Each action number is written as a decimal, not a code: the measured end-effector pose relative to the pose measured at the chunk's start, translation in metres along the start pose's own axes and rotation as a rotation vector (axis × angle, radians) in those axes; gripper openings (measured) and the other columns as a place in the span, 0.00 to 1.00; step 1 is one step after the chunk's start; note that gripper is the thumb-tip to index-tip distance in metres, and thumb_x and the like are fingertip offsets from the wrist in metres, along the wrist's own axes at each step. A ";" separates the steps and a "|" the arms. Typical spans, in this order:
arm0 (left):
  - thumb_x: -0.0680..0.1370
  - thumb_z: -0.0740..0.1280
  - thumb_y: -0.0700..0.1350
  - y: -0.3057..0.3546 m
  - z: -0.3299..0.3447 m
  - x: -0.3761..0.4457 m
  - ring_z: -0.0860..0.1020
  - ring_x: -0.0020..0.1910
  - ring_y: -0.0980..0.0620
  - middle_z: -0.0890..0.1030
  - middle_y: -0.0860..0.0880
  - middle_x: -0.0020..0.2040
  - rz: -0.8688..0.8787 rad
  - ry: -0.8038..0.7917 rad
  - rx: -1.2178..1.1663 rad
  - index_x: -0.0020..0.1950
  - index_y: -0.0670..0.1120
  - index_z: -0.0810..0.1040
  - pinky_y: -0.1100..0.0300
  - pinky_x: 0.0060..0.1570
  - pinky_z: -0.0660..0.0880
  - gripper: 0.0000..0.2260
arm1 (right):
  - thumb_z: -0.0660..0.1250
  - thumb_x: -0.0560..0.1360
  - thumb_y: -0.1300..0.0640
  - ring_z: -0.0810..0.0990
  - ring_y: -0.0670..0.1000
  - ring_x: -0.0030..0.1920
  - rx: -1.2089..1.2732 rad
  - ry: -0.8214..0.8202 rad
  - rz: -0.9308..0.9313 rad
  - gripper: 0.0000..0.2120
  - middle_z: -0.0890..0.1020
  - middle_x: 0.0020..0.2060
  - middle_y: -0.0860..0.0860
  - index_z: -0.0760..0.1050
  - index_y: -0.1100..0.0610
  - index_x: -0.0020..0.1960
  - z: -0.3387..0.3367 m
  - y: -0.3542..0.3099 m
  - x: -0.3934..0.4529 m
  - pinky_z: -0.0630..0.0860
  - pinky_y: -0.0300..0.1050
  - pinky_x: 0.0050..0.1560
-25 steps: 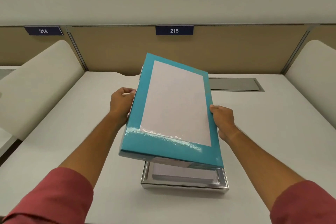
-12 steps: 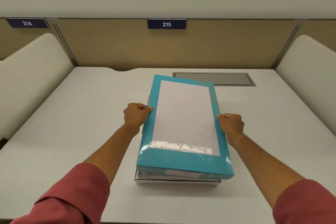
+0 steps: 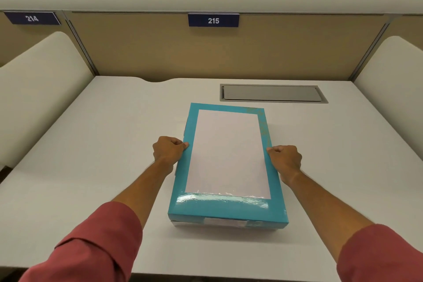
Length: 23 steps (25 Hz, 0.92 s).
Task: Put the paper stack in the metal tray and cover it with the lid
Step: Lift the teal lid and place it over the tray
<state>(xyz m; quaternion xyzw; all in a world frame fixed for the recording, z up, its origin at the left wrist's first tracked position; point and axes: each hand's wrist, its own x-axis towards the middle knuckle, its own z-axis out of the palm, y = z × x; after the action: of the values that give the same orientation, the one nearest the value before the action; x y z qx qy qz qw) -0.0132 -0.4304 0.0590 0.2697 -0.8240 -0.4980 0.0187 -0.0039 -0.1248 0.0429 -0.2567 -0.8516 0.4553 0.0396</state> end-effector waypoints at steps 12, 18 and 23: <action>0.68 0.79 0.43 -0.003 -0.004 0.022 0.83 0.33 0.46 0.84 0.41 0.40 -0.203 -0.098 0.031 0.38 0.39 0.81 0.54 0.39 0.83 0.10 | 0.77 0.69 0.55 0.85 0.58 0.40 -0.017 -0.121 0.138 0.11 0.85 0.44 0.57 0.80 0.63 0.43 -0.004 -0.010 0.023 0.84 0.53 0.43; 0.67 0.79 0.38 0.003 -0.002 0.040 0.83 0.31 0.46 0.83 0.40 0.39 -0.297 -0.169 0.085 0.41 0.37 0.79 0.58 0.27 0.81 0.11 | 0.77 0.68 0.63 0.85 0.58 0.43 0.074 -0.244 0.279 0.14 0.84 0.48 0.62 0.78 0.68 0.48 -0.008 -0.020 0.038 0.84 0.50 0.39; 0.67 0.79 0.41 -0.005 0.007 0.044 0.81 0.23 0.51 0.82 0.42 0.37 -0.285 -0.141 0.150 0.40 0.38 0.78 0.64 0.19 0.75 0.12 | 0.78 0.68 0.64 0.86 0.59 0.42 0.047 -0.251 0.293 0.14 0.84 0.47 0.63 0.78 0.68 0.48 0.001 -0.013 0.043 0.85 0.54 0.43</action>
<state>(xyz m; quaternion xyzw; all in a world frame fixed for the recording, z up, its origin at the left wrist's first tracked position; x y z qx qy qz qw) -0.0508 -0.4468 0.0406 0.3489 -0.8116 -0.4502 -0.1299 -0.0461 -0.1107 0.0456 -0.3180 -0.7925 0.5045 -0.1277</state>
